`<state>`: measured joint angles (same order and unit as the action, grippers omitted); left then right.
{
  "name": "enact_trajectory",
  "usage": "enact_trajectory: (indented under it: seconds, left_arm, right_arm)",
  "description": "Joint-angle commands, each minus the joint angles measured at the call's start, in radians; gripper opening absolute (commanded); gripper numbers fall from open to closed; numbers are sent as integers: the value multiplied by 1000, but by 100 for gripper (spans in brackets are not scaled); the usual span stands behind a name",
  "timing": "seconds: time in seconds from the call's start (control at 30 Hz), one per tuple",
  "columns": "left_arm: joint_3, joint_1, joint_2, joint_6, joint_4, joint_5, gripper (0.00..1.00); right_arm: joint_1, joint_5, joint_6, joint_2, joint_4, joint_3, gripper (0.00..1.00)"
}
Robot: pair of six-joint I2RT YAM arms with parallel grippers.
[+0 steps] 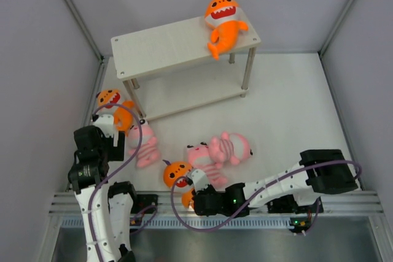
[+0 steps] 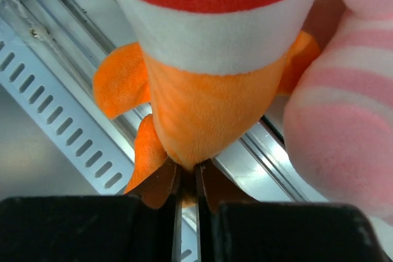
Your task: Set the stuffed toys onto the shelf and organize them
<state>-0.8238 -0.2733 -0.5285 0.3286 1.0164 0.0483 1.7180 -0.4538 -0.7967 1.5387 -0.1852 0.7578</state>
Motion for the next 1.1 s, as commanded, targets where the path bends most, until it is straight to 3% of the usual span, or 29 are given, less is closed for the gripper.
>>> enact_trajectory:
  seconds: [0.0,0.1,0.3,0.4,0.6,0.8,1.07]
  left_arm:
    - [5,-7,19,6,-12,-10,99]
    - [2,-6,22,6,-10,-7,99]
    - [-75,-6,-8,-14,-10,24,99]
    - [-153,-7,-74,-29,-12,51,99]
    - [-335,-7,-273,-100,-13,13,99]
    - [-423,-7,-447,-102,-42,-93,99]
    - [-422,-7,-608,-74,-151,-70,99]
  right_arm:
    - [-8,-2,48,-17,4,54,2]
    - [-8,-61,138,-89,-95,125,0]
    - [-24,-158,407,-299,-261,479,0]
    - [-130,-175,505,-316,-322,671,0]
    - [-458,-140,648,-131,-332,1022,0]
    - [-693,-97,676,205,-336,1360,0]
    - [-799,-43,614,425,-363,1572,0]
